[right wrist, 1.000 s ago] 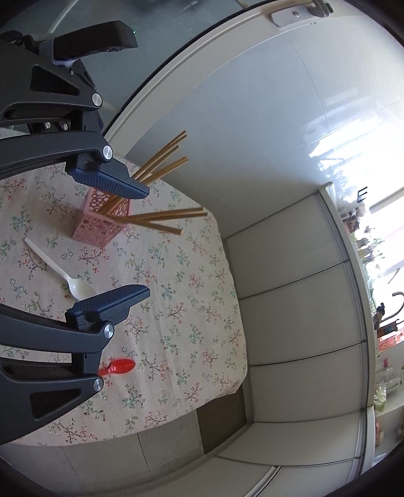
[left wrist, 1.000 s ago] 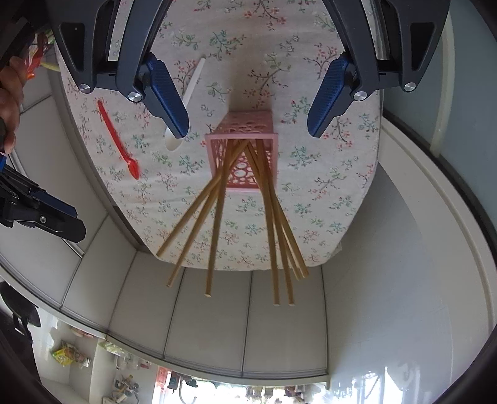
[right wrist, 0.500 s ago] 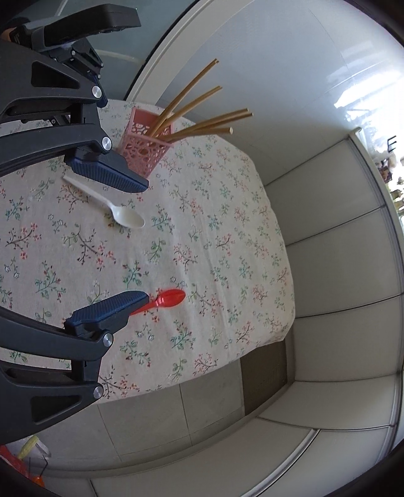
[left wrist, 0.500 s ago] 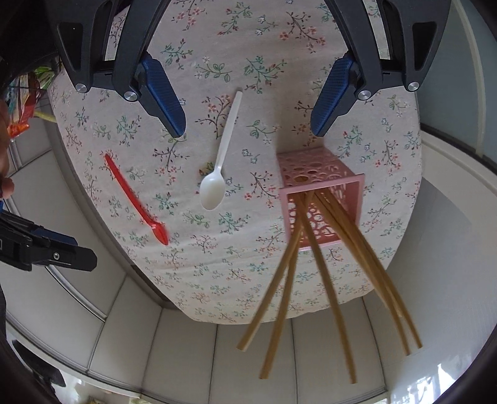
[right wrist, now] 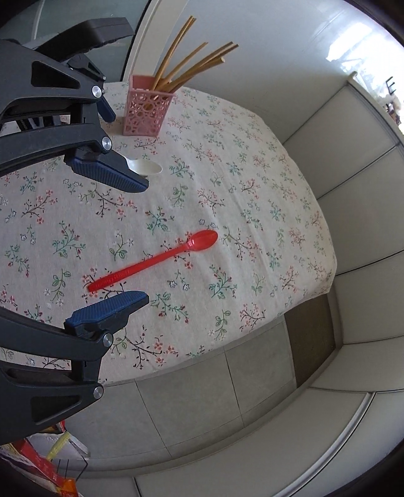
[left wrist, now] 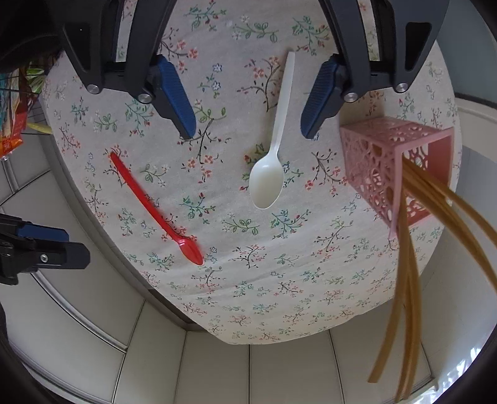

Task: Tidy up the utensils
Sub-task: 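Lower the left gripper onto the white plastic spoon handle and close, then close the right gripper on the red plastic spoon while the left gripper lifts the white spoon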

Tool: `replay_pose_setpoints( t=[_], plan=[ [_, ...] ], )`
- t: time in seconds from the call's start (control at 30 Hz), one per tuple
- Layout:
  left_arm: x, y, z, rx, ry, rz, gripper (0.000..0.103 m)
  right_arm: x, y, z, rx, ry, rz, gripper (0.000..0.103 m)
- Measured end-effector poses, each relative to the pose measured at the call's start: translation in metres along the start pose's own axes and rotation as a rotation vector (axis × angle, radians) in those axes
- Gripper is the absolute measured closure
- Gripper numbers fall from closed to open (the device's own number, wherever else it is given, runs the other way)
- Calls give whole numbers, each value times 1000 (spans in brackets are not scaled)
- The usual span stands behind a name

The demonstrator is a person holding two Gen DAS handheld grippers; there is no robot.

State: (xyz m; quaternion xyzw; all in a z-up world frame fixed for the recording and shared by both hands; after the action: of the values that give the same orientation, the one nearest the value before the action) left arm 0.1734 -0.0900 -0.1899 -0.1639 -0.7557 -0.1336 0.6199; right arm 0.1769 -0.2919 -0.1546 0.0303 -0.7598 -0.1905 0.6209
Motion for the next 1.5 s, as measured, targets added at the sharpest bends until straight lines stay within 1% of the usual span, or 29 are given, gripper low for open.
replay_pose_setpoints(
  t=[0.07, 0.13, 0.23, 0.4, 0.53, 0.63, 0.7, 0.83, 1.0, 1.13, 1.3, 1.37, 1.43, 1.5],
  plan=[
    [-12, 0, -11, 18, 13, -13, 51, -3, -6, -2, -19, 14, -3, 34],
    [-20, 2, -21, 30, 14, -6, 54, -6, -11, -4, -36, 27, -9, 34],
    [-29, 1, -33, 18, -5, -51, 54, -11, -17, -7, -49, 39, -3, 34],
    [-47, 5, -44, 15, 21, -88, 54, -17, -24, -13, -65, 53, 7, 34],
    [-57, 11, -46, 40, 39, -76, 55, -22, -29, -19, -82, 62, 5, 34],
    [-61, 13, -47, 50, 45, -51, 67, -26, -31, -21, -90, 74, 5, 34],
    [-61, 14, -48, 61, 37, -40, 67, -28, -32, -23, -93, 79, 10, 34],
    [-51, 14, -48, 78, 4, -28, 67, -32, -33, -25, -102, 82, 13, 34],
    [-26, 5, -44, 63, -51, -7, 67, -36, -31, -31, -97, 84, 13, 34],
    [-8, 1, -38, 52, -88, -27, 67, -44, -27, -39, -78, 82, 28, 34],
    [8, 1, -24, 32, -101, -6, 67, -63, -16, -49, -39, 104, 31, 35],
    [12, 1, -20, 18, -108, -5, 67, -73, -7, -52, -6, 122, 30, 40],
    [17, 3, -16, 13, -113, -1, 67, -84, 3, -54, 31, 139, 39, 54],
    [20, 5, -12, 15, -113, 2, 67, -96, 12, -57, 67, 155, 64, 60]
  ],
)
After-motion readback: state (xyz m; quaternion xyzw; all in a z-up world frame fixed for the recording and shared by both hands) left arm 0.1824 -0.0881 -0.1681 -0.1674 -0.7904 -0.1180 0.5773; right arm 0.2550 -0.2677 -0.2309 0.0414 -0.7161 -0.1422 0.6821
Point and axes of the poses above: each gripper's, at about its wrist camera, not at the fingertips, and x roughly against the way its jaws point, y to its left, z to its underside, the point moved 4 cm from there along -x, roughly the way its jaws point, and after that the axes turned 13 degrees about y, right-handed, at the moved point
